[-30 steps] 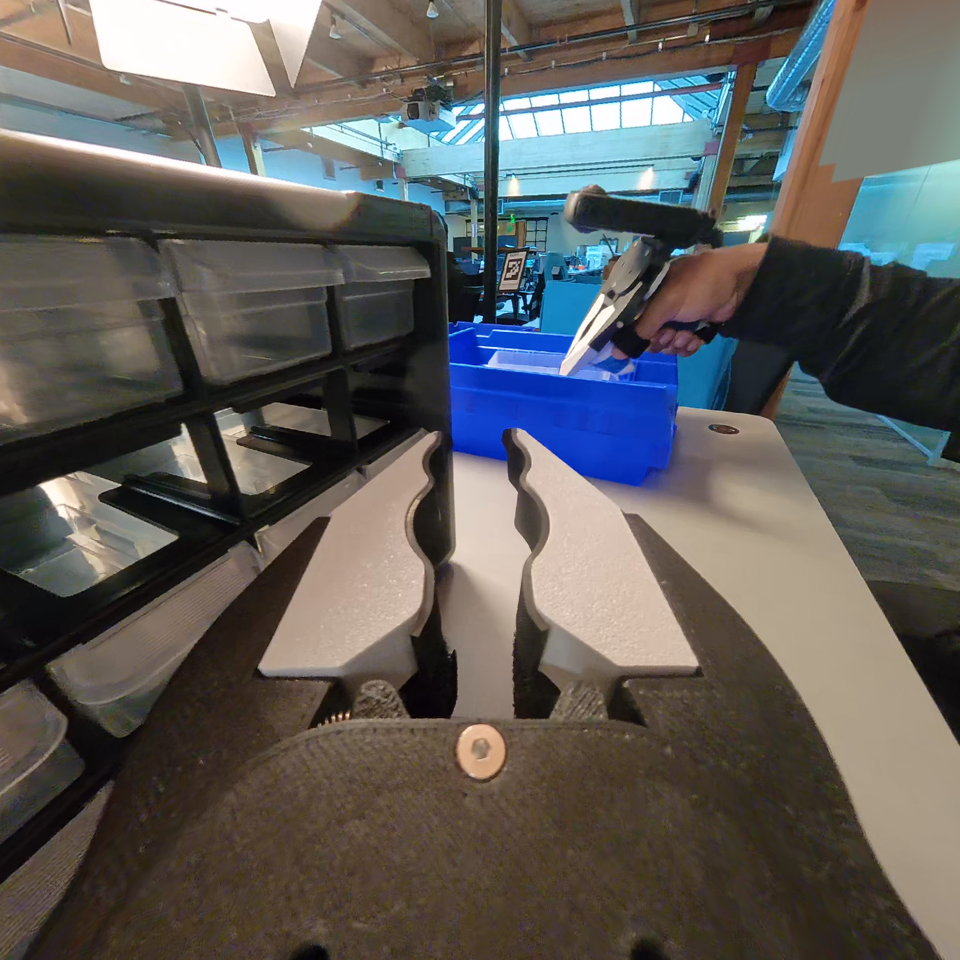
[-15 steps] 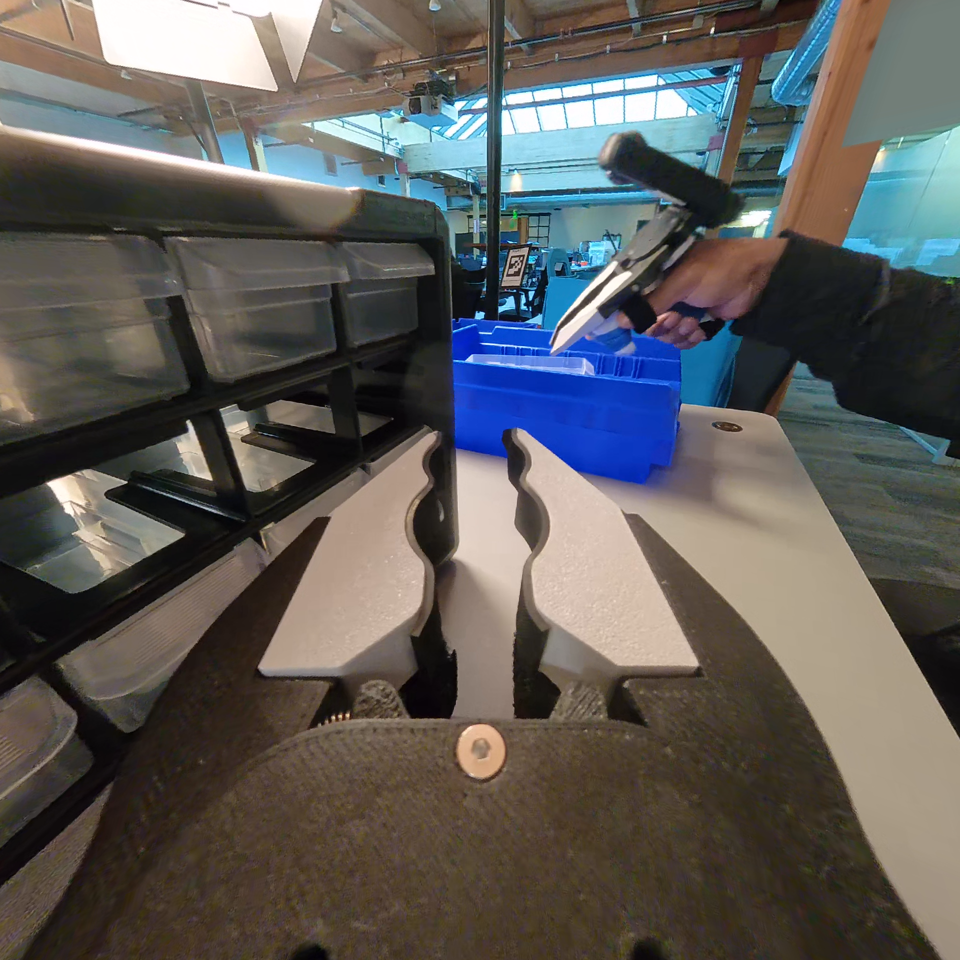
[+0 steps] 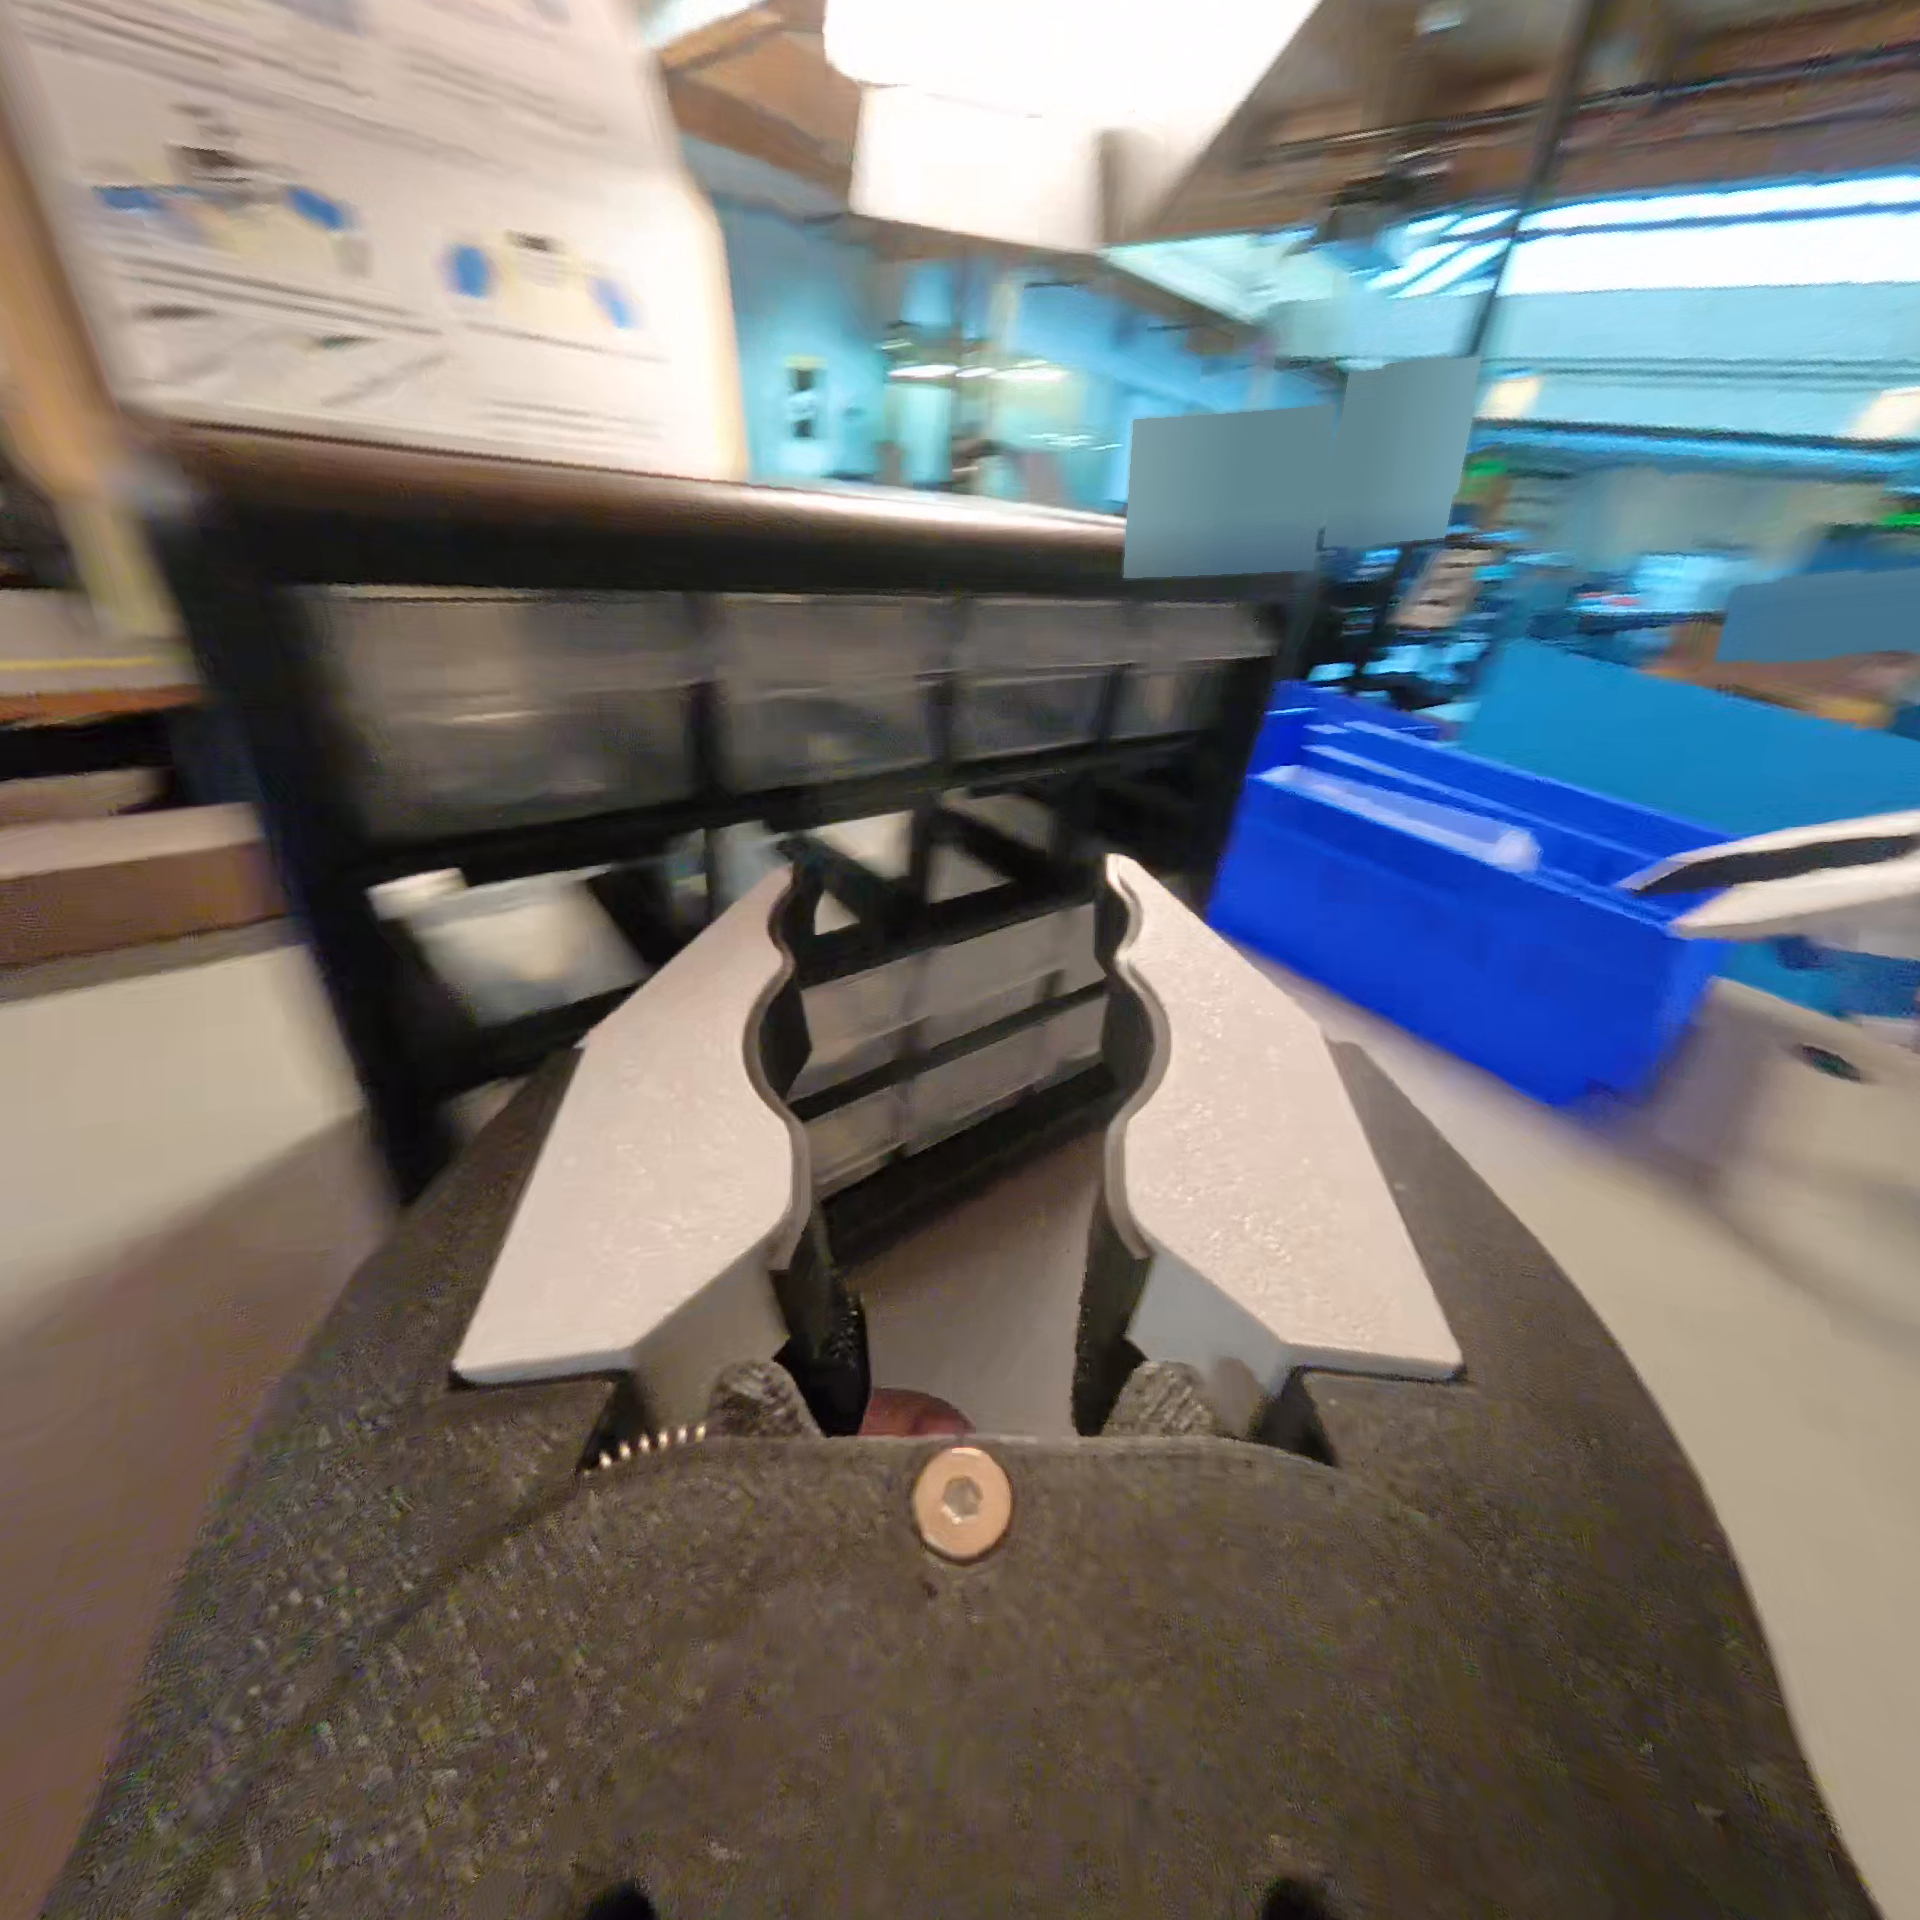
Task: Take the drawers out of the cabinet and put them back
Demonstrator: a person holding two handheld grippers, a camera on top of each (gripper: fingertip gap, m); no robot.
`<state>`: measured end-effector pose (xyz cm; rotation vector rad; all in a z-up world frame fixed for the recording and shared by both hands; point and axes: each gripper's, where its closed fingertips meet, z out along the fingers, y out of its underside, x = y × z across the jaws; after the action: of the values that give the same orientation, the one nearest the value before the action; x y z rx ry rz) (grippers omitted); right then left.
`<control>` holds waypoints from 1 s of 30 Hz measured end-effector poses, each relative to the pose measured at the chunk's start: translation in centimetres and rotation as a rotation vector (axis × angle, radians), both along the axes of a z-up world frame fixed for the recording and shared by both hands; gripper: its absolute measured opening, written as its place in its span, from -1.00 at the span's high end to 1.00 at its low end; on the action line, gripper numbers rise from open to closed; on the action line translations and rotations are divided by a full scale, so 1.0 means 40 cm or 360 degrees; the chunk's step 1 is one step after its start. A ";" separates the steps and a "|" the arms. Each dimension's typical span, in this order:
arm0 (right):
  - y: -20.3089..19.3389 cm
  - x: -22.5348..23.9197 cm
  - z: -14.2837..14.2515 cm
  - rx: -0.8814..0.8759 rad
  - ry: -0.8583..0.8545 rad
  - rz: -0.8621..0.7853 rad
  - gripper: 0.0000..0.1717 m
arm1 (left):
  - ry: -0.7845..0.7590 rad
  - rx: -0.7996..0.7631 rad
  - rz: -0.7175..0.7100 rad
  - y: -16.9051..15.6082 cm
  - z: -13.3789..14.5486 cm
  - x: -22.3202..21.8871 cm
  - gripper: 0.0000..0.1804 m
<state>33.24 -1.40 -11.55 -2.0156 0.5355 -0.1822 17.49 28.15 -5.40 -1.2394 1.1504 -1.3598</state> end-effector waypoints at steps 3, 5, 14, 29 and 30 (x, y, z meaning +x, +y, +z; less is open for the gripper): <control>0.015 -0.008 -0.005 0.0039 -0.0013 -0.0039 0.07 | 0.0128 0.0074 0.0484 0.134 0.004 -0.133 0.33; 0.024 0.000 -0.015 0.0001 -0.0060 -0.0077 0.02 | 0.0236 0.0150 0.0817 0.226 0.020 -0.251 0.29; 0.049 0.037 -0.068 -0.0148 -0.0237 -0.0253 0.07 | 0.0948 0.0190 0.1569 0.469 -0.147 -0.638 0.17; 0.096 0.010 -0.053 0.0029 -0.0255 -0.0235 0.10 | 0.0684 0.0122 0.1350 0.392 -0.106 -0.593 0.19; 0.099 0.012 -0.056 0.0031 -0.0253 -0.0242 0.11 | 0.0726 0.0134 0.1351 0.398 -0.123 -0.588 0.19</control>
<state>33.73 2.55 -13.78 -1.9222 0.5868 -0.4247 -6.04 44.05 -10.31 -1.7488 0.7877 -0.4019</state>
